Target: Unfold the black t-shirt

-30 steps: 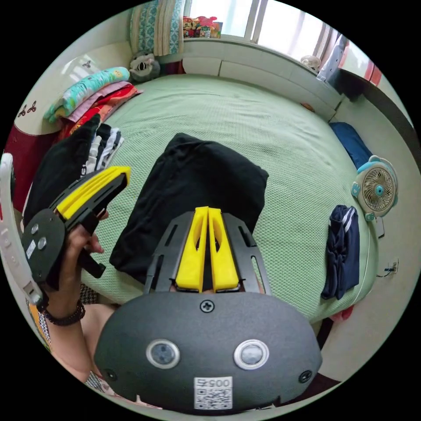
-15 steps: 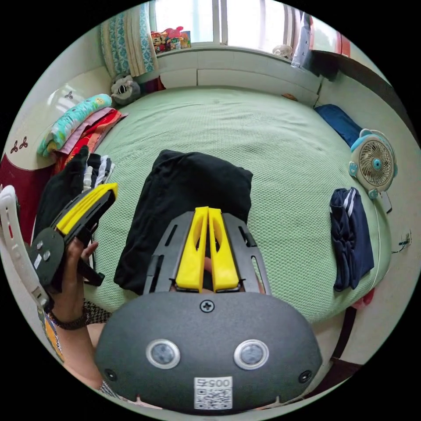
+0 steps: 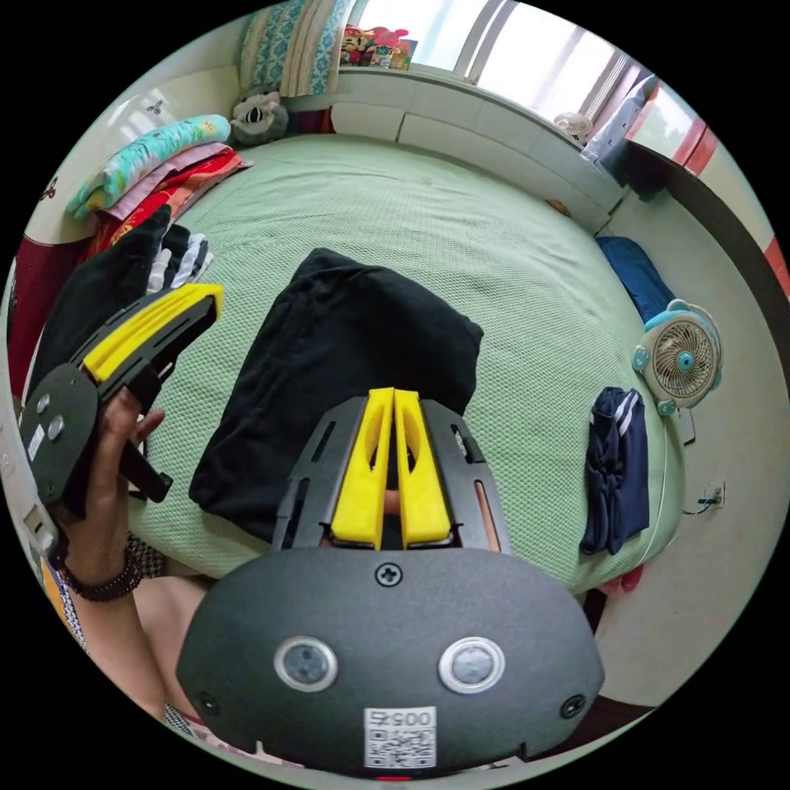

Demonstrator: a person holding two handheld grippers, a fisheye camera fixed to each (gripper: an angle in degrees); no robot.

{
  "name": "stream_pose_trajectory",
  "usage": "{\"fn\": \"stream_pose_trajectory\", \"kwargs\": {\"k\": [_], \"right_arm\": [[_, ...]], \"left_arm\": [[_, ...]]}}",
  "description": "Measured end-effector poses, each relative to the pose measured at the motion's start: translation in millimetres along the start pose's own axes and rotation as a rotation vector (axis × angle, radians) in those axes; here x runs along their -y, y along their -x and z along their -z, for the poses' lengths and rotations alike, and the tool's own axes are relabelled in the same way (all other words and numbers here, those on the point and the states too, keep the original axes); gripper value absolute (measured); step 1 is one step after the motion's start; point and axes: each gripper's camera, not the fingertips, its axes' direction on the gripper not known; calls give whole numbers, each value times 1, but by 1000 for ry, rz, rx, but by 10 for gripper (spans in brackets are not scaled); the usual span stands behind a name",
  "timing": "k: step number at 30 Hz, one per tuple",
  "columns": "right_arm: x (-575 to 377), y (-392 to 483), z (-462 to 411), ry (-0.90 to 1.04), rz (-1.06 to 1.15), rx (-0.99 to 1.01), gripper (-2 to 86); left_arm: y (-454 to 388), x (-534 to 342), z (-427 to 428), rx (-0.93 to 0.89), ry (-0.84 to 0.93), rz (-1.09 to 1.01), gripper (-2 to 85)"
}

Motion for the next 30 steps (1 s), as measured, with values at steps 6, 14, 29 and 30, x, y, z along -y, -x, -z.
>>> {"fn": "stream_pose_trajectory", "kwargs": {"k": [6,14,29,30], "right_arm": [[-4,-7,1,19,-38,75,10],[-20,-26,22,-143,-91,377,75],[-21,52,11,-136,63,343,115],[-21,62,10,-136,90,334,117]], "left_arm": [[19,-2,6,39,46,27,-1],[42,-7,20,25,-8,38,1],[106,-9,33,-19,-7,65,86],[110,-8,33,-13,-1,41,116]]}}
